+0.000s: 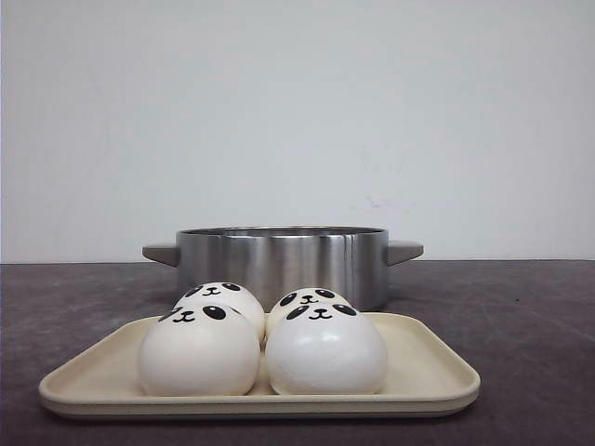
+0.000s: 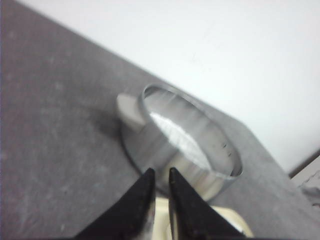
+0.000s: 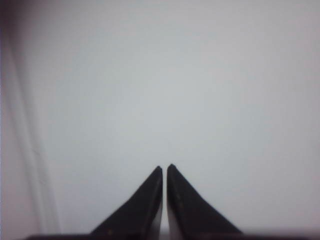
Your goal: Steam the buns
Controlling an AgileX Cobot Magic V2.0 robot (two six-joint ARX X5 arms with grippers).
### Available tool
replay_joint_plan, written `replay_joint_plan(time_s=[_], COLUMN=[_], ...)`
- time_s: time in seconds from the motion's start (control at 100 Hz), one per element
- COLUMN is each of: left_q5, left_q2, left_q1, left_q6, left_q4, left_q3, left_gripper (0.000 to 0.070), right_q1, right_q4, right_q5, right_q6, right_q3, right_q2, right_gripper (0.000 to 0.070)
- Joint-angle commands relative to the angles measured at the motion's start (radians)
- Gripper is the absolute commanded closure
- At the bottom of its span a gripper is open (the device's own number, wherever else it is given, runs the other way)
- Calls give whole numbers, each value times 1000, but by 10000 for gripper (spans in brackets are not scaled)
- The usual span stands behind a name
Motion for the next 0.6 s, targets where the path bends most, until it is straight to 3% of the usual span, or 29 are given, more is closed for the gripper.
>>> replay_joint_plan(time_s=[0.0, 0.1, 0.17, 0.22, 0.27, 0.34, 0.43, 0.51, 0.59], left_q5=[8, 11, 14, 14, 15, 16, 11, -3, -31], left_q2=[0, 0, 3, 11, 30, 76, 180, 296, 411], left_q1=[1, 1, 1, 1, 1, 1, 1, 0, 0], left_q6=[-4, -4, 0, 22, 62, 140, 289, 381, 401], left_q4=[10, 11, 10, 8, -2, -60, -190, -283, -333], left_q3=[29, 58, 84, 108, 142, 215, 356, 486, 613], left_gripper=[700, 700, 699, 697, 697, 697, 697, 696, 697], right_q1=[-1, -1, -2, -2, -2, -2, -2, -2, -2], right_q4=[126, 231, 208, 92, -134, -573, -1014, -1170, -1227], right_q5=[27, 83, 87, 77, 64, 89, 253, 362, 372], right_q6=[128, 158, 167, 179, 152, -10, -329, -504, -575], right_q3=[10, 11, 16, 44, 107, 256, 470, 615, 730], right_q2=[0, 0, 0, 0, 0, 7, 87, 188, 291], right_gripper=[694, 693, 696, 698, 698, 698, 698, 698, 698])
